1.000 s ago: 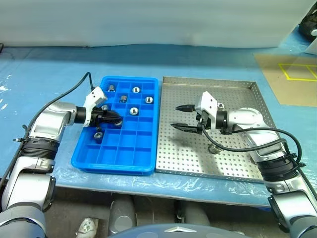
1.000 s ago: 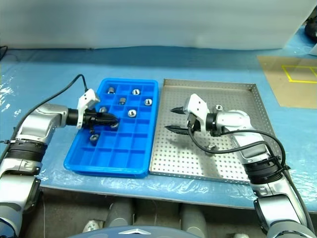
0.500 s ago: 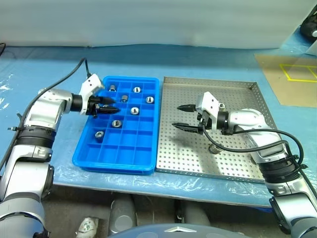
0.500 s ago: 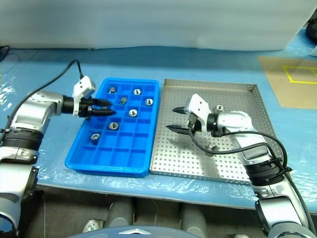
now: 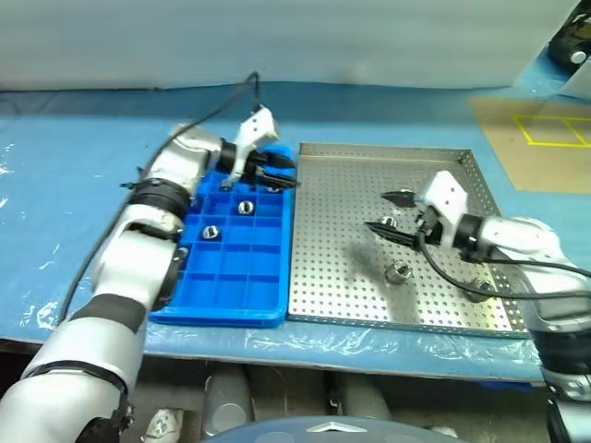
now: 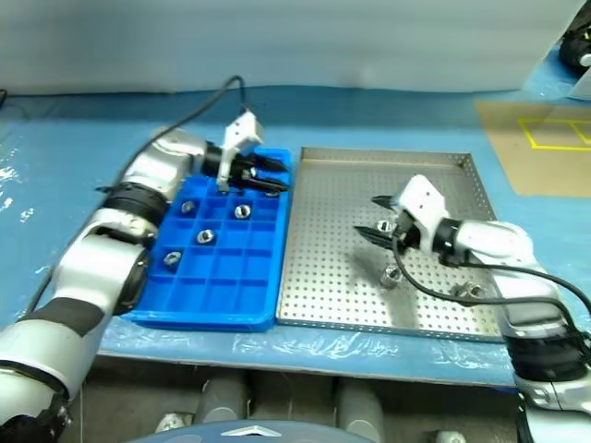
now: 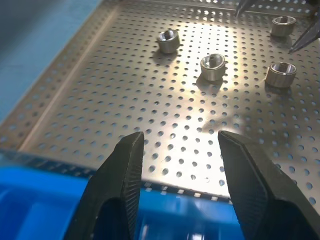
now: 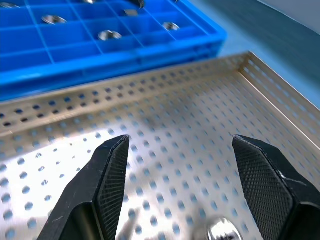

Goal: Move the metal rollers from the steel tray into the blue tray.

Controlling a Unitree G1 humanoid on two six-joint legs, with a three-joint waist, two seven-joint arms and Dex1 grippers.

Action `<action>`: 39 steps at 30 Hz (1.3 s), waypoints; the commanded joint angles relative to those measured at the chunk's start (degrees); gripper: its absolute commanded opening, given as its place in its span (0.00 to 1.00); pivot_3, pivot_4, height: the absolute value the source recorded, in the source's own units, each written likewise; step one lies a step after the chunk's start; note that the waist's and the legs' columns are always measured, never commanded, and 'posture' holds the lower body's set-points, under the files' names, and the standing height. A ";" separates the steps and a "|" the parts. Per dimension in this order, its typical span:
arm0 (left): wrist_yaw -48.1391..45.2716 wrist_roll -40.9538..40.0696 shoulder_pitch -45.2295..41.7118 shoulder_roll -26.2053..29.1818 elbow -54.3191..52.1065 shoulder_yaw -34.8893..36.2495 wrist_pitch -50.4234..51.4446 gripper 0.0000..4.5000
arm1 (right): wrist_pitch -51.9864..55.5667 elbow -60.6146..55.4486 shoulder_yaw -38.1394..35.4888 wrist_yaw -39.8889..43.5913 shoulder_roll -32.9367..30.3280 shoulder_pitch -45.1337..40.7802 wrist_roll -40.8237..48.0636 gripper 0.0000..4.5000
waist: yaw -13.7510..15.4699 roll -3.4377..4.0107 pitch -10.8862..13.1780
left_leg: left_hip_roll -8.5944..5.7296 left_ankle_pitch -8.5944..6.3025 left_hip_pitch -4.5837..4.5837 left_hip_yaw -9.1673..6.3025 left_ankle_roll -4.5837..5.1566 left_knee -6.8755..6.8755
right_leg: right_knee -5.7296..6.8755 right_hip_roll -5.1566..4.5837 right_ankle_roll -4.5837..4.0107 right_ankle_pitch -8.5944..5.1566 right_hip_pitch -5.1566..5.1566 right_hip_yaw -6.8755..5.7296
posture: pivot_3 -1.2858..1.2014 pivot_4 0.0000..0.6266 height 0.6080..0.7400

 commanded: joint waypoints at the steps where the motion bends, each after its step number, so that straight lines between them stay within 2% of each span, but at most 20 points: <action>1: 2.43 1.78 -4.93 -3.63 5.84 0.78 -4.72 0.55 | 2.03 -6.56 -6.19 -2.73 -0.95 3.80 1.56 0.75 | -1.00 -0.01 0.01 | -0.01 -0.02 -0.03 0.00 0.03 0.00 | -0.05 -0.01 0.03 0.02 0.00 0.01 | 0.32 0.24 1.00; 6: 12.29 5.23 -7.12 -11.22 12.16 1.34 -7.68 0.55 | 6.78 -16.26 -13.60 -7.56 0.53 13.39 3.13 0.75 | -3.24 -0.01 0.01 | -0.05 -0.19 -0.01 0.01 0.33 0.11 | -0.16 -0.02 0.07 0.03 0.06 0.05 | 0.26 0.24 1.00; 13: 19.63 8.89 -5.82 -17.57 14.61 1.14 -10.18 0.55 | 12.03 -26.16 -19.09 -12.46 2.97 22.24 5.41 0.75 | -6.45 -0.03 0.02 | -0.10 -0.45 -0.06 0.08 0.74 0.57 | -0.19 -0.05 0.35 0.09 0.11 -0.06 | 0.23 0.24 1.00; 15: 21.85 9.59 -5.14 -18.93 14.90 1.27 -10.72 0.55 | 13.08 -27.88 -20.24 -13.48 3.45 23.61 6.05 0.75 | -7.16 -0.03 0.02 | -0.18 -0.55 -0.16 0.08 0.89 0.76 | -0.20 -0.11 0.71 -0.12 0.11 -0.02 | 0.22 0.24 1.00; 22: 25.96 12.18 -3.02 -20.70 15.68 1.16 -10.15 0.55 | 14.39 -29.97 -20.94 -15.22 3.85 25.62 7.18 0.75 | -10.28 -0.02 0.01 | -0.45 -0.71 -0.53 0.02 1.17 0.93 | -0.41 -0.35 0.81 -0.08 0.05 0.00 | 0.22 0.24 1.00; 24: 22.46 11.74 -2.74 -20.79 15.41 1.65 -10.25 0.55 | 14.45 -29.73 -20.66 -15.55 3.69 25.50 7.36 0.75 | -11.20 -0.02 0.01 | -0.46 -0.72 -0.69 -0.01 1.20 0.94 | -0.45 -0.37 0.70 0.01 -0.04 -0.02 | 0.22 0.24 1.00; 28: 7.97 10.29 -2.05 -20.54 13.71 1.91 -11.67 0.55 | 14.35 -29.45 -20.53 -15.70 3.57 25.90 7.68 0.75 | -11.81 0.00 0.00 | -0.57 -0.76 -0.92 -0.04 1.31 0.91 | -0.52 -0.48 0.60 0.11 -0.20 -0.05 | 0.23 0.24 1.00; 35: 1.49 11.04 0.09 -20.74 12.79 1.31 -10.93 0.55 | 14.59 -29.65 -19.43 -15.64 3.18 26.18 8.25 0.75 | -12.04 0.02 -0.01 | -0.80 -0.80 -0.99 -0.02 1.70 0.88 | -0.79 -0.79 0.59 0.12 -0.10 -0.08 | 0.23 0.24 1.00; 39: 1.69 11.71 1.70 -21.29 12.38 0.83 -11.99 0.55 | 14.80 -29.37 -19.56 -15.25 2.49 26.14 8.44 0.75 | -12.31 0.06 -0.03 | -0.88 -0.89 -0.94 -0.01 1.86 0.89 | -1.04 -0.95 0.59 0.14 0.16 -0.20 | 0.23 0.24 1.00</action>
